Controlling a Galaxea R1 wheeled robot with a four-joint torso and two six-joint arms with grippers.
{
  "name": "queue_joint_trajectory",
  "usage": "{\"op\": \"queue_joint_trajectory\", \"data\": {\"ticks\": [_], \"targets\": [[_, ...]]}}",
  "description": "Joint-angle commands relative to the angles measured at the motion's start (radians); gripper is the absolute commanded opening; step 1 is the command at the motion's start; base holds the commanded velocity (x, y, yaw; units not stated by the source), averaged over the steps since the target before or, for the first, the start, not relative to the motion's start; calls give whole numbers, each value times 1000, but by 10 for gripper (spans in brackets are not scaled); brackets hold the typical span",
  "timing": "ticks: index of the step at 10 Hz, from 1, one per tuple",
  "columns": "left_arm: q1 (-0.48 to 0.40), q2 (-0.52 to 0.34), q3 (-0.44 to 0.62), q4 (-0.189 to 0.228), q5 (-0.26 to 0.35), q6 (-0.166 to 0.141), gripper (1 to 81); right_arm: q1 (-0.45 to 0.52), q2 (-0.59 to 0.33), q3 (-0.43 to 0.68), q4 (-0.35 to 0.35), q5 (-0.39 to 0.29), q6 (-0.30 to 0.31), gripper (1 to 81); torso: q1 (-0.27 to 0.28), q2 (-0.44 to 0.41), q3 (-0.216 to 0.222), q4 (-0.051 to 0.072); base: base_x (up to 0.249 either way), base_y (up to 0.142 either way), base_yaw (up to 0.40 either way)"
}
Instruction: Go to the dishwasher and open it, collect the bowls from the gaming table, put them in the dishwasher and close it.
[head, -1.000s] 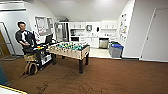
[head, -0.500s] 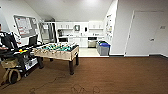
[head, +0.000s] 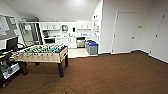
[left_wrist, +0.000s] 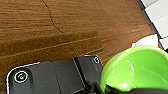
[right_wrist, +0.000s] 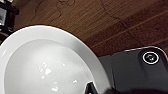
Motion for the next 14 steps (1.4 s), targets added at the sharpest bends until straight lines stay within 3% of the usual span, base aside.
{"op": "queue_joint_trajectory", "data": {"ticks": [1, 3, 11, 13, 14], "targets": [[-71, -32, 29, 14, 15, 6, 10, 82, -10, 14, -17, -11, -2, 10, 1, 0, 0, 0, -68, -252, 0], [-69, -30, 29, 14, 2, 6, 10, 80, -10, 11, -17, -12, -2, 10, 1, 0, 0, 0, -31, -133, 0], [-64, -37, 29, 14, -14, 4, 10, 73, -10, 12, -17, -9, -3, 10, 1, 0, 0, 0, 0, 0, 0], [-61, -40, 31, 14, -22, 4, 10, 73, -9, 15, -19, -8, -3, 10, 1, 0, -58, 0, 0, 0, 0], [-61, -41, 31, 14, -22, 4, 10, 73, -9, 15, -19, -8, -3, 10, 1, 0, -17, 0, 0, 0, 0]]}}
